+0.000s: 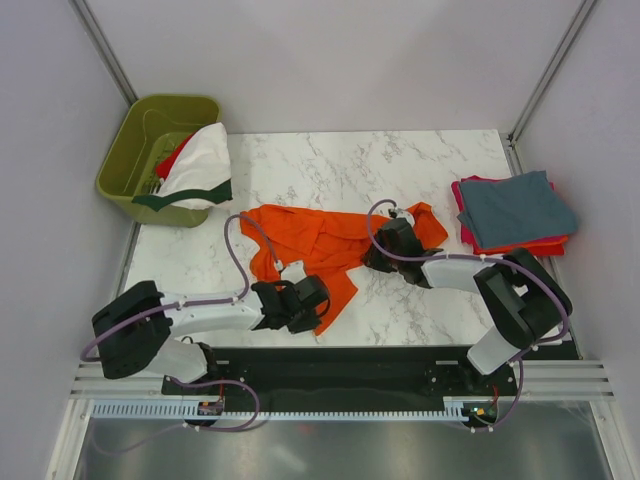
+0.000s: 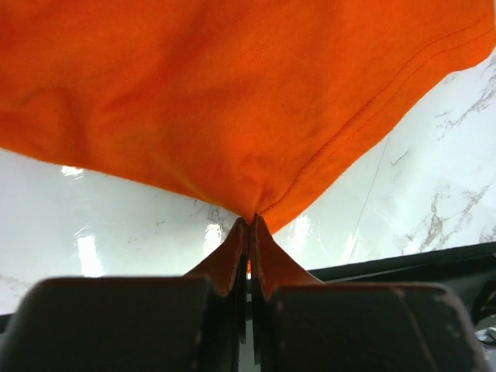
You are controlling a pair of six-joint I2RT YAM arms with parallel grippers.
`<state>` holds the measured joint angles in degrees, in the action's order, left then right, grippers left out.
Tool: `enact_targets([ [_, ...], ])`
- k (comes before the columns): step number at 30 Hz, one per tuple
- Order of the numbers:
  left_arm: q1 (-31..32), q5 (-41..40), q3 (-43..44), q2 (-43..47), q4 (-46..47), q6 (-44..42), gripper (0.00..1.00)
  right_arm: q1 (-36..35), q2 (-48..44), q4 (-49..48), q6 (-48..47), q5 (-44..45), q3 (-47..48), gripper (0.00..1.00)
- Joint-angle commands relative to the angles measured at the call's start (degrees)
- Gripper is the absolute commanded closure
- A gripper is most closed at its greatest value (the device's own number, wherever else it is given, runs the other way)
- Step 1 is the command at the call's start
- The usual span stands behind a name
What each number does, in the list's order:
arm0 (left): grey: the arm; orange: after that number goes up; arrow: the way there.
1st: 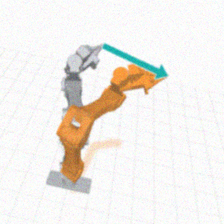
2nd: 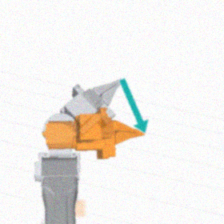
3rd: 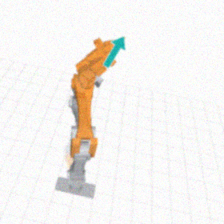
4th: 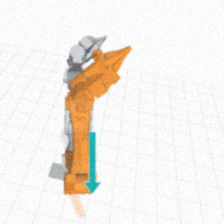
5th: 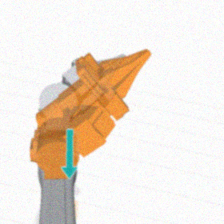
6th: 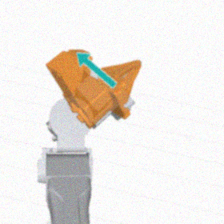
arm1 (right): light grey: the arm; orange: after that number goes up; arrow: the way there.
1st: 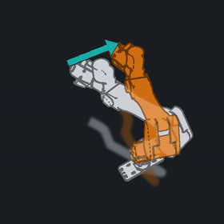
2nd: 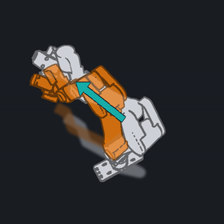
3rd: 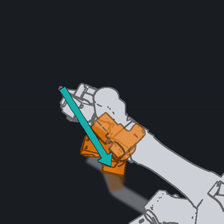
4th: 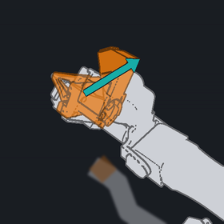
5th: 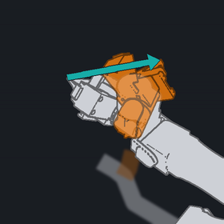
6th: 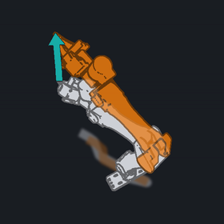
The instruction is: Fold and stack the t-shirts
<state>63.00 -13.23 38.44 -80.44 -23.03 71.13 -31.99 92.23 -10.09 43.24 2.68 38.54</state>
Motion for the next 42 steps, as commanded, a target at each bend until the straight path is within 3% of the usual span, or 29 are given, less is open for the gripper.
enact_targets([
  [1,-2.9,-4.3,-0.3,5.6,-4.5,-0.6,0.98,0.2,-2.7,-1.4,-1.3,-1.2,-0.8,0.65],
  [3,-5.8,-3.4,-1.5,9.4,-5.9,-2.3,0.98,0.3,-3.8,-0.7,-1.5,-1.2,-0.8,0.61],
  [8,-19.1,1.1,-4.9,29.5,-9.7,-10.3,0.98,0.9,-10.0,3.0,-2.1,2.3,-1.1,0.39],
  [13,-29.4,2.2,-2.1,40.3,-16.3,-16.6,0.98,4.5,-13.2,7.4,-1.3,5.0,-1.4,0.34],
  [19,-31.6,-0.9,3.3,42.4,-23.2,-18.2,0.98,8.8,-14.7,9.9,-1.8,8.6,-0.8,0.35],
  [30,-31.8,-10.2,2.3,52.5,-29.7,-14.6,0.98,13.0,-12.3,15.4,1.0,18.2,0.5,0.37],
  [33,-31.8,-9.2,1.1,52.5,-29.5,-13.7,0.98,14.5,-11.9,15.4,2.0,19.4,0.3,0.27],
  [36,-31.9,-9.0,0.2,51.4,-28.9,-13.3,0.98,15.6,-11.2,15.1,0.9,18.4,0.9,0.25],
  [40,-31.8,-8.5,-0.3,50.2,-27.6,-14.1,0.98,15.6,-9.9,14.4,-2.3,12.4,2.6,0.35],
  [42,-31.8,-8.4,-0.4,49.8,-27.2,-14.4,0.98,15.6,-10.5,12.7,-3.6,8.8,2.1,0.33],
])
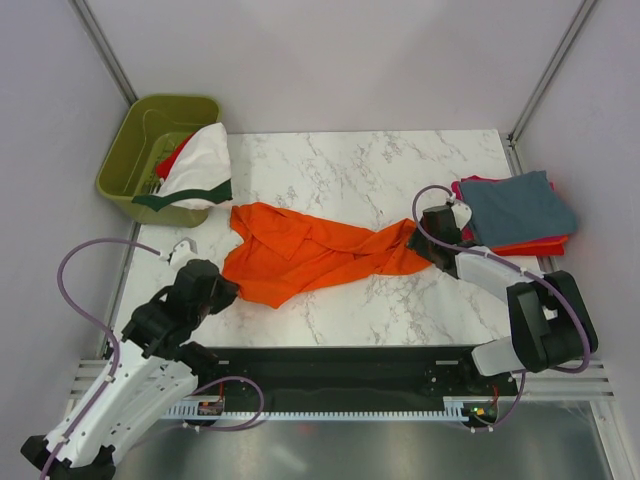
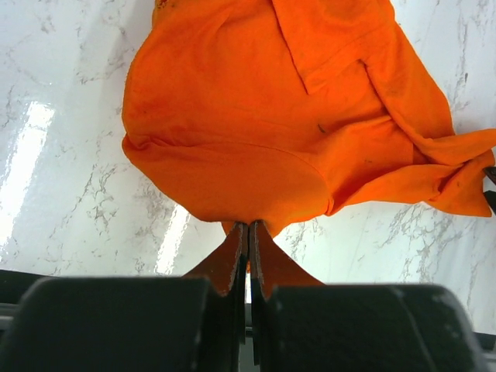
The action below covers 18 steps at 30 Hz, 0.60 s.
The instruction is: Fold and stack the t-shirts
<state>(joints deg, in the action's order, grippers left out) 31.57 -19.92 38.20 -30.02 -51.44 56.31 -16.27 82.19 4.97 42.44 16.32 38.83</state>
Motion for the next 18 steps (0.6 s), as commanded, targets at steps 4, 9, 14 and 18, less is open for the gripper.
enact_targets([
  [4,-0.4,-1.3,-0.3,-0.9,1.9,-0.1,0.98,-0.1,-4.5,-6.4,-5.5,-7.5,-1.1,0.25],
  [9,-0.4,-1.1,-0.7,-1.2,2.7,-0.4,0.98,0.0,-1.3,-7.4,-7.5,-10.9,0.9,0.30],
  [14,-0.4,-0.9,-0.8,-2.0,3.7,-1.1,0.98,-0.1,4.3,-6.1,-7.8,-11.1,4.7,0.37],
  [18,-0.4,-0.5,-1.4,-3.6,5.1,-1.4,0.98,-0.1,7.4,-5.1,-7.5,-8.5,7.7,0.37],
])
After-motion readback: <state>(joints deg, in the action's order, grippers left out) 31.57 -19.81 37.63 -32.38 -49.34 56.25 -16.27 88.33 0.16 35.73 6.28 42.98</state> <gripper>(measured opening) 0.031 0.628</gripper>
